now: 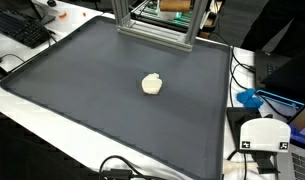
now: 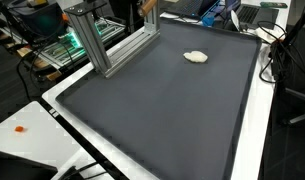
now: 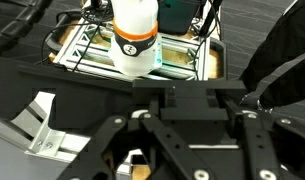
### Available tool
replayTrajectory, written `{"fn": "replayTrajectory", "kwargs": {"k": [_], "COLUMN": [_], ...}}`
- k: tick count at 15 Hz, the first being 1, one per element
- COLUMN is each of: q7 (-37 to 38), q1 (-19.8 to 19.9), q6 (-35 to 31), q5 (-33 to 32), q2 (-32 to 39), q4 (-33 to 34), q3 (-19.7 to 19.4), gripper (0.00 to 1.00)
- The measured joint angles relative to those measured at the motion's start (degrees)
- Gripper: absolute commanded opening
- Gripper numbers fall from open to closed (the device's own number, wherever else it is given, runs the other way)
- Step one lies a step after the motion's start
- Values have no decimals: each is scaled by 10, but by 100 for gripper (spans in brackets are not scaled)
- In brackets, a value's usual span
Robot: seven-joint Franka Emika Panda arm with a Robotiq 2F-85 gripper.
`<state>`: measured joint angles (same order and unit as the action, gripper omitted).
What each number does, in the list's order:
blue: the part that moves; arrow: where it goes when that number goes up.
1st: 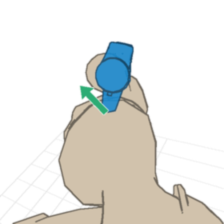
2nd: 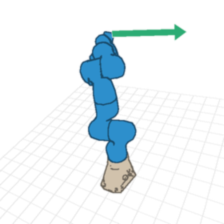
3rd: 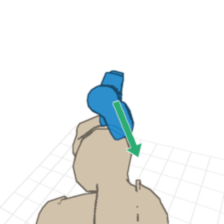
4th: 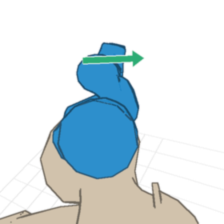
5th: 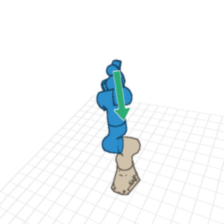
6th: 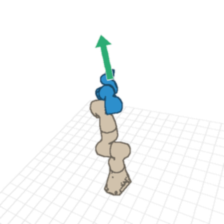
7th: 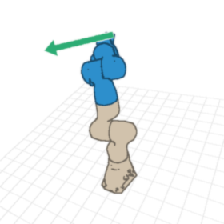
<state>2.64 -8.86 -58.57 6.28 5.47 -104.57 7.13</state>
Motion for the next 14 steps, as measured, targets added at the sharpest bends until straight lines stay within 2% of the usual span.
{"fn": "replayTrajectory", "kwargs": {"k": [6, 14], "q7": [2, 32], "q1": [0, -4], "q6": [-2, -36], "q5": [9, 13], "q2": [-1, -2], "q4": [-16, -46], "q3": [1, 5], "gripper": [35, 35]}}
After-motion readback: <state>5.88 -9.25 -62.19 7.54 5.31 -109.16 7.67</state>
